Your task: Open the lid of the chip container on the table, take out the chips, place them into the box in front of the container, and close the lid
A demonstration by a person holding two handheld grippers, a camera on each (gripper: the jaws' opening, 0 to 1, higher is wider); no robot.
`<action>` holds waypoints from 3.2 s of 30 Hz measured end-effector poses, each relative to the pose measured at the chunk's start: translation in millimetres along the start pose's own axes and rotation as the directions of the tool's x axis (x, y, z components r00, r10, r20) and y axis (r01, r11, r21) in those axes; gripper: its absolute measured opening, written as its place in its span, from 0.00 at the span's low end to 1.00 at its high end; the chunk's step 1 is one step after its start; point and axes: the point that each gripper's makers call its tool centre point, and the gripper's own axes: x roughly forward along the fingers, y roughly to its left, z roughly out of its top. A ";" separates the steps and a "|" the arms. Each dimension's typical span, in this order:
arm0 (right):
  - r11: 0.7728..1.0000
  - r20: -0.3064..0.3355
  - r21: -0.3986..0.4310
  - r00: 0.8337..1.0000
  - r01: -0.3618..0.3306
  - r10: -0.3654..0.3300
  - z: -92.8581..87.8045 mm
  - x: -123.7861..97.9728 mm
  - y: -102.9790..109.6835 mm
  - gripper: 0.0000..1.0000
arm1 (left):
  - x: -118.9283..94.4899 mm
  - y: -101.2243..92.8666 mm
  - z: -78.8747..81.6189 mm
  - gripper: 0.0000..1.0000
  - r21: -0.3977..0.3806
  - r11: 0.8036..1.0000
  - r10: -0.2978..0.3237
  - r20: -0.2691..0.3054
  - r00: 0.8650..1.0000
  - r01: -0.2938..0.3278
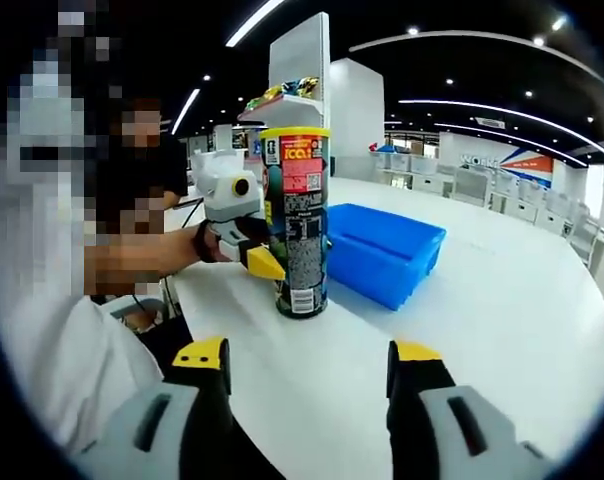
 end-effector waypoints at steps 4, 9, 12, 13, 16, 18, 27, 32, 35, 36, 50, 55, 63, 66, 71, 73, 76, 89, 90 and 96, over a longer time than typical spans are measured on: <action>1.000 0.020 -0.008 1.000 -0.001 0.001 2.9 -0.3 -0.1 0.62 | -0.5 0.4 0.4 0.49 -0.001 1.000 0.006 0.018 1.000 -0.006; 1.000 0.000 -0.013 1.000 -0.007 0.007 -1.2 1.3 1.5 0.62 | -0.4 0.2 0.7 0.48 -0.001 1.000 0.004 0.023 1.000 -0.004; 1.000 0.005 -0.010 1.000 -0.012 0.012 -0.8 1.7 2.4 0.62 | -0.4 0.4 0.6 0.48 0.001 1.000 0.005 0.023 1.000 -0.005; 1.000 0.009 -0.006 1.000 -0.013 0.013 -0.1 1.8 2.3 0.64 | -0.3 0.4 0.7 0.48 0.004 1.000 0.005 0.023 1.000 -0.005; 1.000 0.049 0.017 0.999 -0.007 0.006 10.3 1.0 0.9 0.69 | -0.3 0.7 0.7 0.48 0.006 1.000 0.007 0.026 1.000 -0.007; 1.000 0.064 0.021 0.998 -0.011 0.010 15.2 1.1 1.9 0.67 | -0.1 0.9 0.7 0.48 0.007 1.000 0.010 0.026 1.000 -0.010; 0.999 0.151 -0.033 0.988 -0.014 0.019 44.2 8.1 12.0 0.74 | 0.0 1.7 0.6 0.47 0.008 1.000 0.011 0.030 0.999 -0.012; 0.999 0.267 -0.037 0.964 0.009 0.002 84.0 13.9 12.8 0.68 | -0.1 2.2 0.6 0.47 0.008 1.000 0.012 0.029 0.999 -0.013; 1.000 0.336 -0.019 0.942 0.015 -0.008 104.6 14.7 11.1 0.69 | -0.2 2.4 0.6 0.47 0.008 1.000 0.013 0.031 0.999 -0.013; 1.000 0.362 -0.011 0.932 0.017 -0.011 113.2 15.4 10.3 0.70 | -0.3 2.4 0.7 0.47 0.008 1.000 0.013 0.032 0.999 -0.013; 1.000 0.387 0.004 0.922 0.027 -0.026 156.5 51.5 15.5 0.71 | -0.5 2.5 0.6 0.47 0.009 1.000 0.014 0.033 0.999 -0.014; 0.999 0.397 -0.001 0.918 0.032 -0.029 167.7 60.5 17.4 0.69 | -0.6 2.3 0.7 0.47 0.010 1.000 0.017 0.031 0.999 -0.017; 0.999 0.399 -0.009 0.916 0.044 -0.036 175.2 71.4 19.9 0.66 | -0.5 2.1 0.8 0.47 0.011 1.000 0.016 0.030 0.999 -0.017; 0.998 0.390 -0.008 0.920 0.056 -0.048 175.1 76.3 16.9 0.64 | -0.5 2.0 0.9 0.47 0.010 1.000 0.016 0.034 0.999 -0.016; 0.998 0.398 -0.010 0.916 0.055 -0.047 177.1 78.3 17.5 0.58 | -0.5 1.8 0.8 0.47 0.011 1.000 0.017 0.034 0.999 -0.017; 0.998 0.386 -0.023 0.921 0.064 -0.050 175.2 81.9 17.6 0.58 | -0.5 1.6 0.8 0.47 0.011 1.000 0.017 0.034 0.999 -0.017; 0.998 0.379 -0.026 0.924 0.058 -0.044 173.0 85.1 18.7 0.58 | -0.5 1.4 0.9 0.47 0.011 1.000 0.017 0.035 0.999 -0.017; 0.993 0.387 -0.074 0.920 0.091 -0.055 170.7 89.5 17.5 0.53 | -0.5 1.3 1.0 0.47 0.011 1.000 0.018 0.036 0.999 -0.019; 0.993 0.389 -0.073 0.920 0.091 -0.055 170.7 89.4 17.4 0.53 | -0.5 1.2 1.1 0.47 0.011 1.000 0.018 0.037 0.999 -0.019; 0.995 0.402 -0.057 0.914 0.086 -0.056 171.8 88.0 17.3 0.53 | -0.4 1.4 1.0 0.47 0.012 1.000 0.020 0.038 0.999 -0.020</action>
